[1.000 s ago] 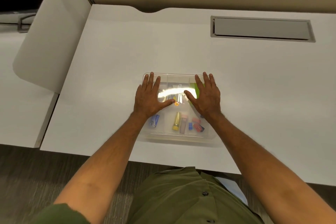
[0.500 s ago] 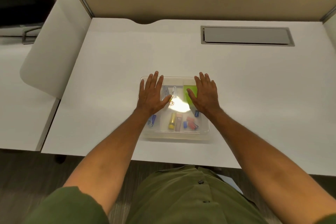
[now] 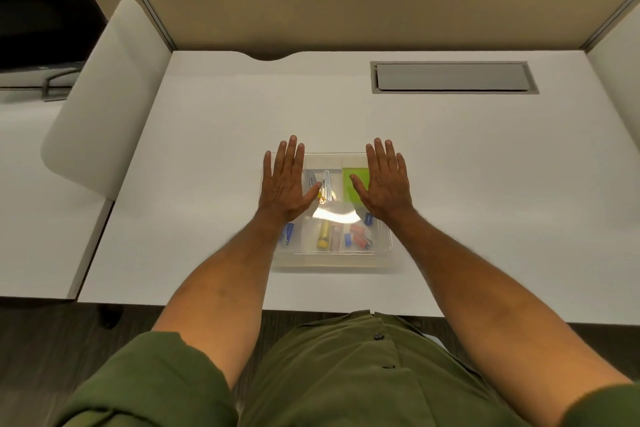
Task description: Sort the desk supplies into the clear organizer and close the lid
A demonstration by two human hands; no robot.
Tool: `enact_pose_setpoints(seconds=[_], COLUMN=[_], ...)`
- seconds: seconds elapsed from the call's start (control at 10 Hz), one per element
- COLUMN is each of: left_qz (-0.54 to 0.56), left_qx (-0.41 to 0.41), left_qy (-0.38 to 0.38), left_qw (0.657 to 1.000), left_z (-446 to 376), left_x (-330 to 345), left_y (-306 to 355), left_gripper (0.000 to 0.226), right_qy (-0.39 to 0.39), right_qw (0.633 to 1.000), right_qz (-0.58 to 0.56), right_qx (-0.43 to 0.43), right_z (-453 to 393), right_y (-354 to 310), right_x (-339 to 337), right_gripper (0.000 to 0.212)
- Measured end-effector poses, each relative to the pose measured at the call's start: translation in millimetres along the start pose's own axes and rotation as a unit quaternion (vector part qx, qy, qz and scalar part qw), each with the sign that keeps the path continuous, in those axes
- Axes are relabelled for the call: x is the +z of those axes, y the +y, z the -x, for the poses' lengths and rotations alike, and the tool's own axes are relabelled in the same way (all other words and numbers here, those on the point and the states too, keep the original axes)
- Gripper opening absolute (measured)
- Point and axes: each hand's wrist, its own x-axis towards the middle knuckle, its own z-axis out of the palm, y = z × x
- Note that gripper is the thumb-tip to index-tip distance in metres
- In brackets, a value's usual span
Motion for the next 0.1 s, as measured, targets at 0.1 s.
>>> enact_pose_setpoints(seconds=[0.1], left_qz=[0.007], left_qx=[0.004], left_qy=[0.019], left_qw=[1.0], left_z=[-6.5], left_x=[-0.3], left_y=[-0.2], left_gripper=[0.091], right_qy=[0.017], right_qw=[1.0], right_qz=[-0.004], right_qx=[-0.005], right_z=[-2.0], right_y=[2.1], right_x=[0.0], right_gripper=[0.081])
